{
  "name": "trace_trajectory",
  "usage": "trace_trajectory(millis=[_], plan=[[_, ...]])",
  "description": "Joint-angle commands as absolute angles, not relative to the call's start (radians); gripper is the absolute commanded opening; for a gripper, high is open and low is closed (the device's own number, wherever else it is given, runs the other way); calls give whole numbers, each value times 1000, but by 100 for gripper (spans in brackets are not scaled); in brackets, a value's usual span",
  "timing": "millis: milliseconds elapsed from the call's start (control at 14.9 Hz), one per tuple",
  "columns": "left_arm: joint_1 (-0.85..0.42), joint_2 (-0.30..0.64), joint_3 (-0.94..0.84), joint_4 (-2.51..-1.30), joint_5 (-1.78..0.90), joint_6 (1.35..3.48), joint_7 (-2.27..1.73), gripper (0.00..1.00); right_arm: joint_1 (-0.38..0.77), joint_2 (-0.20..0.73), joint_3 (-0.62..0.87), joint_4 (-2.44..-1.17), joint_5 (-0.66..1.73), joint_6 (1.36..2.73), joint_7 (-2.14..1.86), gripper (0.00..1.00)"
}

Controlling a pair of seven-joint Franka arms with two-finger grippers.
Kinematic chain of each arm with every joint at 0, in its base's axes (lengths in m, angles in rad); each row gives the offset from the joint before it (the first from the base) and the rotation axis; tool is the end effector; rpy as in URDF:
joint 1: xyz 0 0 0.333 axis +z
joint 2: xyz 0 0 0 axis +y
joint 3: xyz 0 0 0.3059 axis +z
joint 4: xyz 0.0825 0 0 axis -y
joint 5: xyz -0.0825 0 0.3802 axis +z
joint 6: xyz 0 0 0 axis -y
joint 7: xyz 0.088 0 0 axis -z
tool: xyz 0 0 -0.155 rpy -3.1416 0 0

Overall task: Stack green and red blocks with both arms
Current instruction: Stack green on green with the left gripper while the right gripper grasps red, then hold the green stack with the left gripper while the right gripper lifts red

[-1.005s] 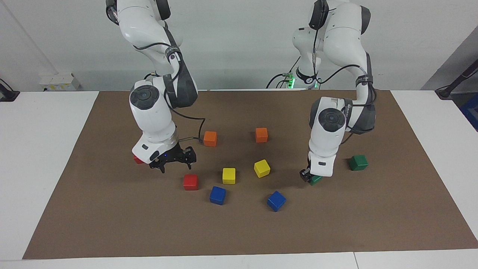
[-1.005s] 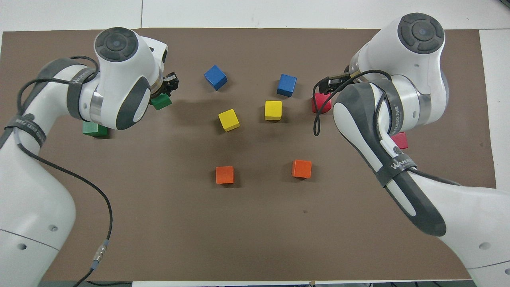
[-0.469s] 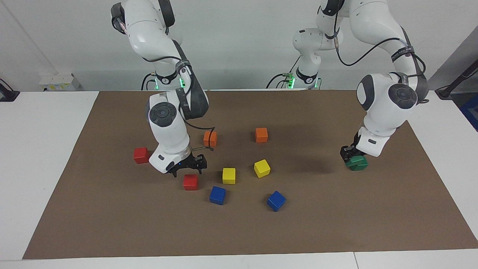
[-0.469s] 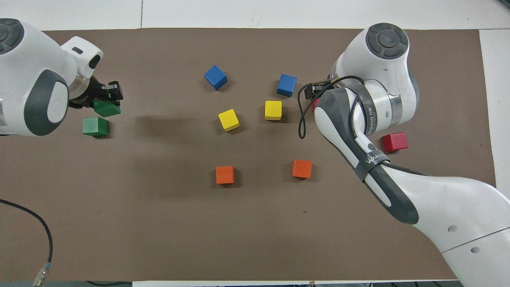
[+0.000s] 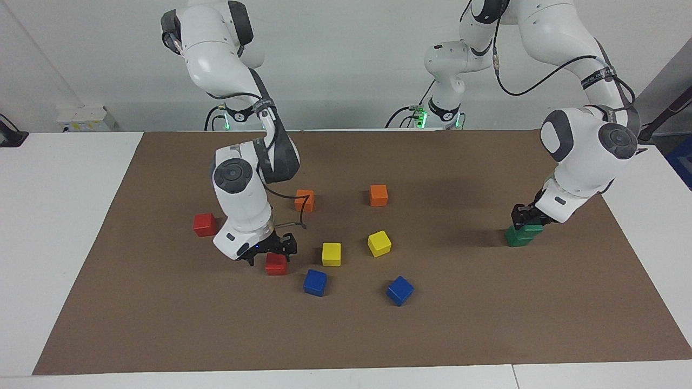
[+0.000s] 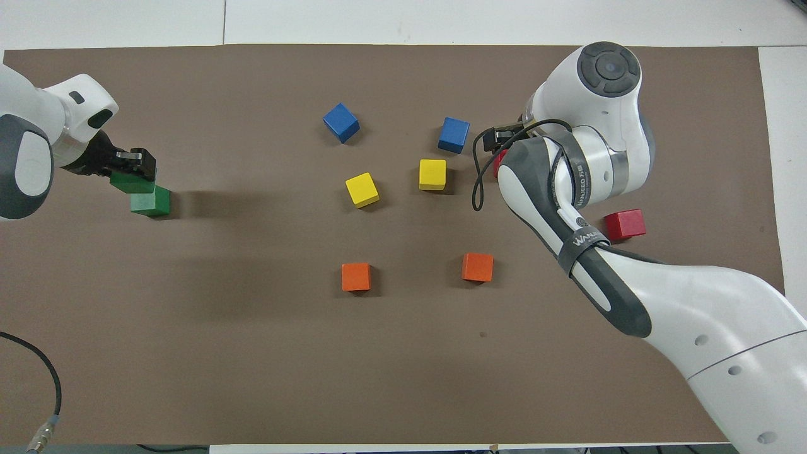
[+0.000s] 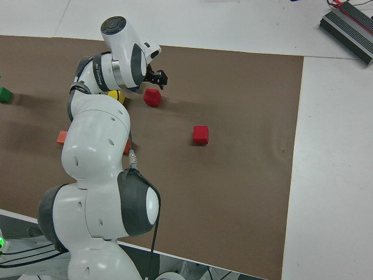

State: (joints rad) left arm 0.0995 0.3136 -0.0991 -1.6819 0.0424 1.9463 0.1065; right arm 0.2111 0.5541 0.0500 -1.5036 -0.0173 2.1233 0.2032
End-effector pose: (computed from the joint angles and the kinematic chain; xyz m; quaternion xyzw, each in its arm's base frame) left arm 0.6335 0.0088 0.3587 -0.9980 0.0592 0.0239 0.0029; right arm 0.6813 0.1761 0.2962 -0.9990 -0.0291 -0.0310 0.0130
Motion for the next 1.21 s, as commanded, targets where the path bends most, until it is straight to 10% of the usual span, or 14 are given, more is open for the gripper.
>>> trace_trajectory(millis=[0,1139], plan=[[127,273,-101,-1750,28,1983,179,0,203,577,57,-1489,-15,2131,270,100],[172,245,-103,-1858,-8,2097,121,0,225,591,52,-1543,-32,2190,334,100]])
